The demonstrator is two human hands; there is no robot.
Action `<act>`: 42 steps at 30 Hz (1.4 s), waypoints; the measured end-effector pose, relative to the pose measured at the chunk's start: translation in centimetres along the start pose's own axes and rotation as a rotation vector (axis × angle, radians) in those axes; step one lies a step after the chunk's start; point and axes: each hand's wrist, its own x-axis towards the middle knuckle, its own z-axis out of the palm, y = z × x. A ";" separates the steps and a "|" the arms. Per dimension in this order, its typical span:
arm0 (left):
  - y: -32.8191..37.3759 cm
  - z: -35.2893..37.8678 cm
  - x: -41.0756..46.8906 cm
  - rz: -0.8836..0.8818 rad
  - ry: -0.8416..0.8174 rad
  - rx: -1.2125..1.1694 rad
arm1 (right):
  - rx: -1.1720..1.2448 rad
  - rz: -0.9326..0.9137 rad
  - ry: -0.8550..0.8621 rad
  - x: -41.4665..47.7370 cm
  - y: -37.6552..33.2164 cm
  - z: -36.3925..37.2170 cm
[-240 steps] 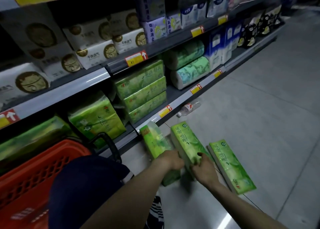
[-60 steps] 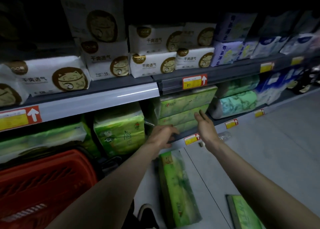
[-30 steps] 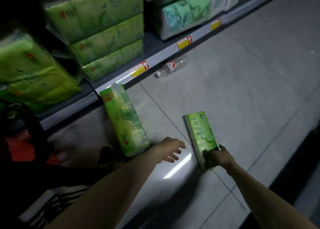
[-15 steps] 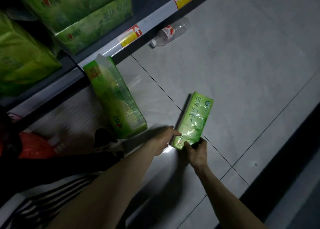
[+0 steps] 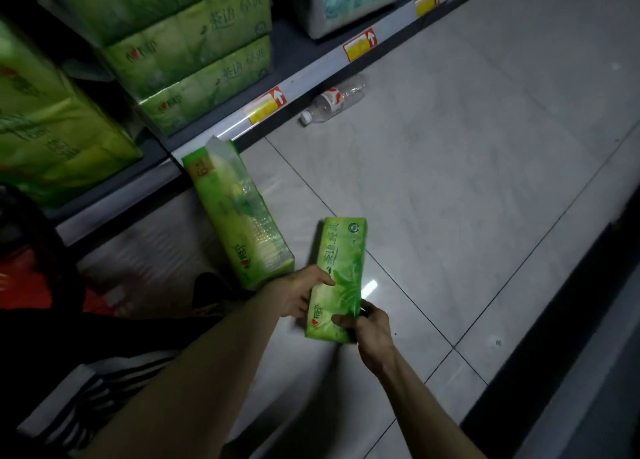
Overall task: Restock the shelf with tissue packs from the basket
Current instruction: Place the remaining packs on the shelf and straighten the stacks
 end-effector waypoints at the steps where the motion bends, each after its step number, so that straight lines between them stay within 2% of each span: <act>1: 0.4 -0.2 -0.3 -0.027 -0.005 0.042 | -0.007 -0.010 -0.026 -0.3 0.0 -0.2; 4: 1.9 -0.2 -1.9 -0.033 0.010 0.182 | -0.019 -0.058 -0.076 -2.0 -1.2 -1.1; 8: 3.7 -0.6 -5.2 0.057 0.044 0.232 | 0.022 -0.150 -0.148 -4.5 -4.3 -2.0; 13: 6.2 -1.0 -11.6 0.176 -0.077 0.367 | 0.094 -0.263 -0.252 -9.8 -9.3 -1.9; 18: 7.6 -3.4 -21.6 0.421 0.004 0.424 | 0.078 -0.445 -0.341 -16.7 -14.4 0.8; 22: 5.7 -6.6 -32.4 0.611 0.100 0.342 | 0.085 -0.585 -0.455 -23.4 -18.0 5.4; 26: 1.2 -11.6 -42.6 0.752 0.207 0.137 | 0.085 -0.674 -0.638 -30.5 -20.7 12.0; 31: -8.0 -18.1 -51.1 0.924 0.304 -0.050 | -0.018 -0.686 -0.905 -37.7 -21.0 21.5; 37: -22.0 -25.4 -53.5 1.094 0.225 -0.395 | -0.256 -0.670 -1.106 -43.2 -16.0 32.3; 42: -34.1 -30.0 -52.4 1.031 0.448 -0.453 | -0.530 -0.661 -1.206 -44.6 -9.0 39.4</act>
